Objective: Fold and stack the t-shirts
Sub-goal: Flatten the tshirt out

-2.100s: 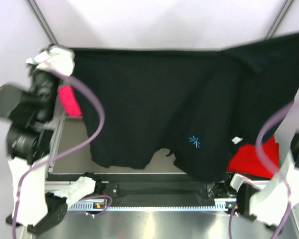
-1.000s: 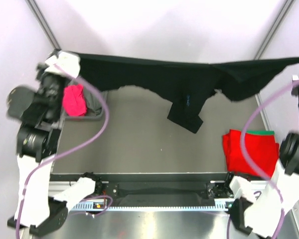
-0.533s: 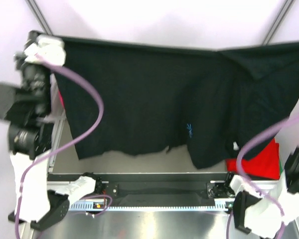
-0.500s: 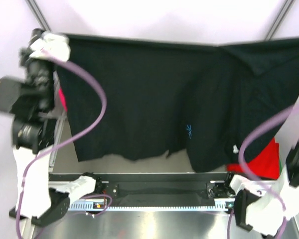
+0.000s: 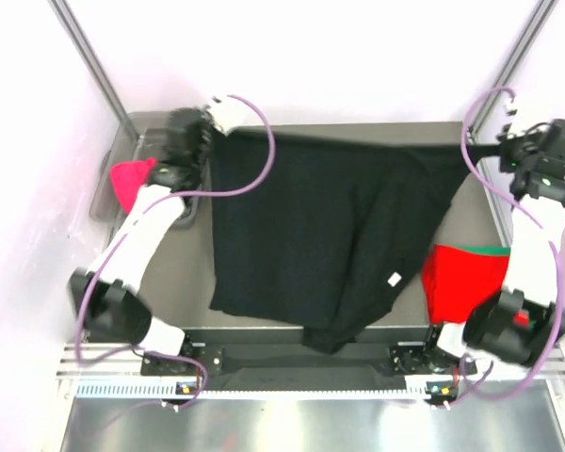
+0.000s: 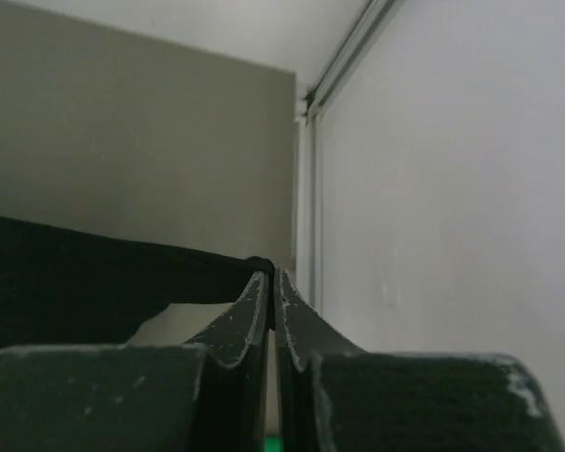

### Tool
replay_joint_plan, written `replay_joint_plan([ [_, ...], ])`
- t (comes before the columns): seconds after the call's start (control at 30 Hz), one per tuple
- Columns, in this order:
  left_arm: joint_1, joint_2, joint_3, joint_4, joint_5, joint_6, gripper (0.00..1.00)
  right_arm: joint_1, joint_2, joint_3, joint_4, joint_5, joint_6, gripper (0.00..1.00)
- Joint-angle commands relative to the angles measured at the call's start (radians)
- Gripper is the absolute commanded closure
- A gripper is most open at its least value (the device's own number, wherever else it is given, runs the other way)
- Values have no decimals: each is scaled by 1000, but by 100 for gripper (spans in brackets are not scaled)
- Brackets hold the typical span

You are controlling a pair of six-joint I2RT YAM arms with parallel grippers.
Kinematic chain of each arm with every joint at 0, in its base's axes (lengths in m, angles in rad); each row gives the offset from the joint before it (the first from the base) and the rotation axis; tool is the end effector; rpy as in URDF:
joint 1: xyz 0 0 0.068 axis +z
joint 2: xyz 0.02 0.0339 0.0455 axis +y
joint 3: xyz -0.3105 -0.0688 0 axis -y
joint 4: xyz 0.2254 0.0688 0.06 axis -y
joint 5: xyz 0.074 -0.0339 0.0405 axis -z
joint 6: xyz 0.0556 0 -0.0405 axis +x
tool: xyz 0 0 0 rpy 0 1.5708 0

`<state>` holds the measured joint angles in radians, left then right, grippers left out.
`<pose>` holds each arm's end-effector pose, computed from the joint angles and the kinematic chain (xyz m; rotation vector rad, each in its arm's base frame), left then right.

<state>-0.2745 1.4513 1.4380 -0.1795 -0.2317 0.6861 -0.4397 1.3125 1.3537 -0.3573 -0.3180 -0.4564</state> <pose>0.3258 -0.0785 0.4542 0.6702 1.6551 0.5017 0.2643 -0.1051 0.4435 -0.2330 1.8683 -0.3171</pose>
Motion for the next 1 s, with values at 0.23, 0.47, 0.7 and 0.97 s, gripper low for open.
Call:
replay_joint_plan([
  [0.23,-124,351,-6,464,-219,279,100,100,343,84,323,204,-91,100],
  [0.47,-26,669,193,497,-250,199,100,173,442,88,339,275,-67,100],
  [0.7,-11,594,282,139,-82,-211,100,183,380,68,261,165,166,100],
  [0.97,-176,124,56,42,-38,-267,100,225,67,211,60,125,229,100],
])
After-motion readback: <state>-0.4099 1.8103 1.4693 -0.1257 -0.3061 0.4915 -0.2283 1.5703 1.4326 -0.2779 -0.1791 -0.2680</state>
